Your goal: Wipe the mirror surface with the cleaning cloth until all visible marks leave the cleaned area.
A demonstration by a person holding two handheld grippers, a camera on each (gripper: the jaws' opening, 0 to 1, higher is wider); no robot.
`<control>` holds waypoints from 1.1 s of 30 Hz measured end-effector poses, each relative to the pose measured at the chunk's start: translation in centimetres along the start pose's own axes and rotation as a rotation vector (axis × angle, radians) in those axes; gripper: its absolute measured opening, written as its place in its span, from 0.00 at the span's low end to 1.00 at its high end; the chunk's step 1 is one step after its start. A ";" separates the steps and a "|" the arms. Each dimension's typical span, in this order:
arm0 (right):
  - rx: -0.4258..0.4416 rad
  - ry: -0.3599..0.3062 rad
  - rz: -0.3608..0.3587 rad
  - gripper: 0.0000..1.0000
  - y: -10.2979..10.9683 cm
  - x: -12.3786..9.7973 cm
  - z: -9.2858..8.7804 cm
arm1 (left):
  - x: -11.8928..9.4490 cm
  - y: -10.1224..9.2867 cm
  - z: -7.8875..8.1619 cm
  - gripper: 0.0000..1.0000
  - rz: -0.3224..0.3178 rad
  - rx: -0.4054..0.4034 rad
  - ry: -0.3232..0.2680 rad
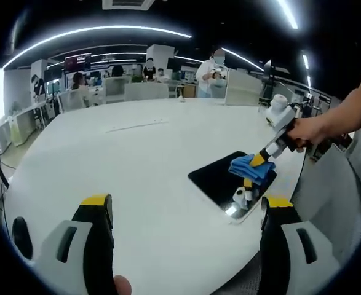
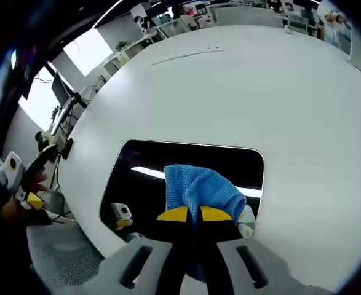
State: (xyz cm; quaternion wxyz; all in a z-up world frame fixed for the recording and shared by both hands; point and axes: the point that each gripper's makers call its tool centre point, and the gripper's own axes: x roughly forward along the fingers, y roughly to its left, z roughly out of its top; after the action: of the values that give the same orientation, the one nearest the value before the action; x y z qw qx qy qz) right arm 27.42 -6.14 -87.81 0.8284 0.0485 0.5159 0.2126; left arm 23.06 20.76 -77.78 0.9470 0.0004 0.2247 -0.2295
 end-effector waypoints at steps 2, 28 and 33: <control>0.006 -0.002 -0.006 0.00 -0.5 -0.3 -0.1 | 0.0 -0.1 0.1 0.99 0.003 -0.008 -0.001; 0.062 -0.002 -0.035 0.00 -3.9 -1.7 -0.7 | 1.1 0.2 -1.0 0.99 -0.041 -0.011 0.012; 0.055 -0.010 -0.041 0.00 -3.9 -1.7 -0.7 | 0.9 0.0 -0.7 0.99 -0.036 -0.017 0.007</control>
State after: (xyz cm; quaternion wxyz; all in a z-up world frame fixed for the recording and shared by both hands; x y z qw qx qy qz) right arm 27.35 -10.47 -87.91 0.8334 0.0617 0.5185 0.1811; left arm 23.45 20.44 -78.79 0.9419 -0.0108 0.2299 -0.2445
